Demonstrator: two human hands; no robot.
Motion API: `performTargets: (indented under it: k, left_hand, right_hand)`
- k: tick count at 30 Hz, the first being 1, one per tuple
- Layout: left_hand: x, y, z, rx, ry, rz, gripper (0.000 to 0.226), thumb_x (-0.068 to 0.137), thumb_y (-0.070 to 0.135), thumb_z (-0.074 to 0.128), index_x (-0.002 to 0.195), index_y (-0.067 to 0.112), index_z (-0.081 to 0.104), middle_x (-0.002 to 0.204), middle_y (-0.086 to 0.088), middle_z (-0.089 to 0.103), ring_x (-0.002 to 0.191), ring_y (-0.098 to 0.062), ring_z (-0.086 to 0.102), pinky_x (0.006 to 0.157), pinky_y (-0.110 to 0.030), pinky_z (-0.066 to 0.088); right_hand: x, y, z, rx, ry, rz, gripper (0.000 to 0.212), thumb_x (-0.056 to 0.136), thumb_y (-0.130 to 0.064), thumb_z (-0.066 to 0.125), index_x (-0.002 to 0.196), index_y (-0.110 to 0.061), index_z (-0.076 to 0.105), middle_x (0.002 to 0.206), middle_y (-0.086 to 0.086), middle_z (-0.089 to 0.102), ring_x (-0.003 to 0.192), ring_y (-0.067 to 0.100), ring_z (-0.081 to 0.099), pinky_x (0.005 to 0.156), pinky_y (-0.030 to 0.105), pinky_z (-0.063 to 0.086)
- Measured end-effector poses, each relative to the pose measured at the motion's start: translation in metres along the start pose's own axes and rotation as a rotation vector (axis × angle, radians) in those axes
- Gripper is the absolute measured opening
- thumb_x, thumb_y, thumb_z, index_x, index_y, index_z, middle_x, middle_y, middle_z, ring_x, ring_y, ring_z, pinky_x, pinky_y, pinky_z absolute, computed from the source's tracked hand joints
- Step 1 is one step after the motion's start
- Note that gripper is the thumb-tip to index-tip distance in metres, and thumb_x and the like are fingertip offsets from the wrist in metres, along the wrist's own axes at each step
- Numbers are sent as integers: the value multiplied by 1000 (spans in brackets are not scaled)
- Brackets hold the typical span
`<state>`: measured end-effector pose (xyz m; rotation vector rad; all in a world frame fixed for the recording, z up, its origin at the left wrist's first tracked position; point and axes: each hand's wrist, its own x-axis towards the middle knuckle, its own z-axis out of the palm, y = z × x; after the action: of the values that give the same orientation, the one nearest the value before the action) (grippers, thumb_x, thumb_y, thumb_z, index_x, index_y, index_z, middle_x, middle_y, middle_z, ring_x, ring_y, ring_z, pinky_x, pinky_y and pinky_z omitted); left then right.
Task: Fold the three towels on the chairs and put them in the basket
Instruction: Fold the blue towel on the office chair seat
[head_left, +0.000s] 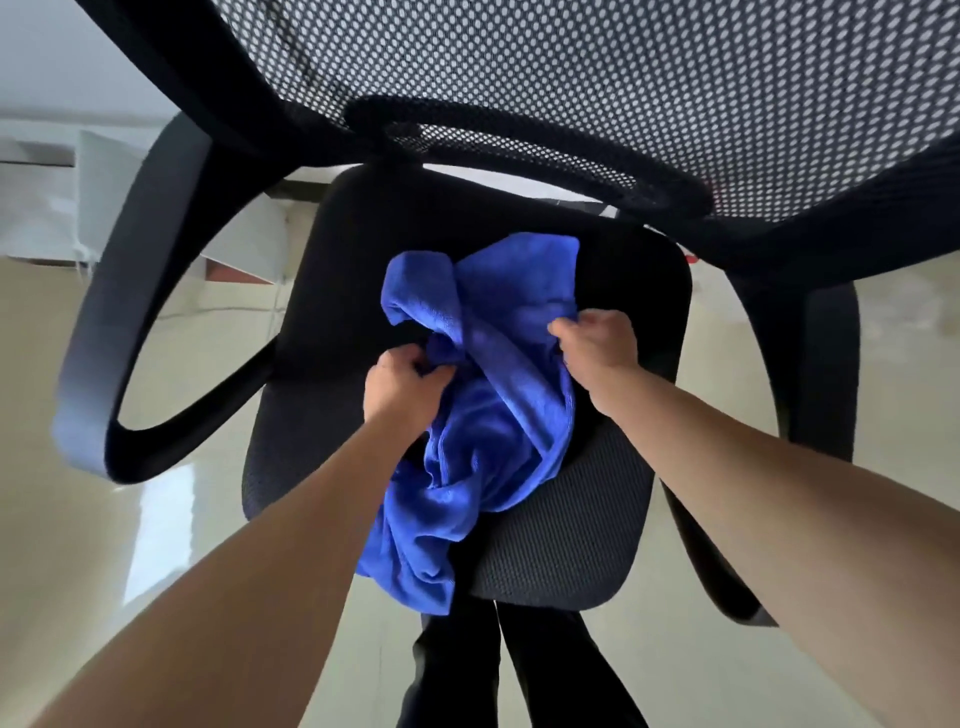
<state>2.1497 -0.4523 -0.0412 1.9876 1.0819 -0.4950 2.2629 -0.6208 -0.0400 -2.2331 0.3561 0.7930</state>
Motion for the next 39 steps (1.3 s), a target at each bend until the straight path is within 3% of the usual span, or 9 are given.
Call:
performTargets:
  k: [5, 9, 14, 17, 20, 26, 32, 36, 39]
  left_hand:
    - [-12, -29, -33, -19, 28, -268, 31, 84, 28, 66, 65, 8, 52, 61, -6, 53, 66, -29, 52, 56, -29, 38]
    - [-24, -42, -49, 308, 24, -305, 33, 75, 37, 67, 91, 9, 57, 96, -12, 63, 93, -35, 59, 70, -36, 44]
    - [-23, -8, -21, 644, 231, 506, 65, 58, 27, 78, 117, 16, 54, 111, -11, 53, 101, -35, 52, 81, -44, 43]
    - [-22, 17, 3, 856, 125, 754, 67, 62, 32, 79, 122, 20, 53, 125, -11, 50, 109, -32, 50, 86, -43, 42]
    - [-13, 20, 8, 858, 39, 629, 43, 83, 30, 65, 124, 22, 54, 130, -8, 43, 117, -29, 43, 93, -40, 38]
    - [6, 20, -34, 96, 95, 338, 19, 86, 25, 69, 95, 10, 75, 88, -12, 67, 78, -26, 60, 68, -25, 38]
    - [47, 42, -73, -332, 329, 1, 16, 90, 25, 61, 86, 13, 69, 63, -4, 54, 49, -7, 46, 55, -26, 40]
    - [74, 46, -77, -457, 312, -143, 21, 90, 31, 60, 74, 19, 59, 71, 0, 55, 70, -19, 51, 68, -34, 45]
    - [71, 36, -69, -412, 234, -174, 27, 80, 36, 71, 97, 18, 64, 90, -4, 64, 78, -22, 58, 75, -35, 51]
  right_hand:
    - [-27, 47, -33, -292, 117, 193, 45, 92, -41, 44, 99, -1, 64, 101, 23, 65, 93, 41, 61, 72, 37, 40]
    - [-54, 77, -42, -426, 26, 272, 35, 86, -46, 56, 95, -12, 61, 92, 10, 65, 89, 35, 62, 74, 37, 46]
    - [-37, 50, -41, -174, 193, 152, 51, 77, -43, 69, 120, -23, 51, 92, -7, 59, 88, 22, 59, 79, 34, 47]
    - [-10, 35, -39, -148, 114, 74, 35, 69, -34, 72, 98, -18, 60, 81, -3, 62, 75, 20, 59, 60, 26, 42]
    - [1, 27, -44, -162, 105, 35, 16, 76, -24, 67, 74, -10, 61, 68, 4, 60, 68, 24, 56, 57, 28, 41]
    - [3, 31, -71, -169, 356, -16, 23, 93, -29, 59, 97, -7, 63, 90, 12, 63, 91, 32, 61, 68, 29, 35]
    - [22, 19, -68, -42, 421, -28, 27, 94, -28, 56, 105, -5, 61, 105, 17, 67, 98, 33, 61, 78, 32, 41]
    - [30, 13, -58, 88, 358, 6, 31, 90, -41, 60, 101, -11, 62, 90, 5, 61, 85, 22, 57, 73, 29, 40]
    - [30, 23, -47, 181, 255, 149, 42, 67, -63, 66, 74, -22, 58, 69, 2, 54, 73, 29, 62, 63, 41, 46]
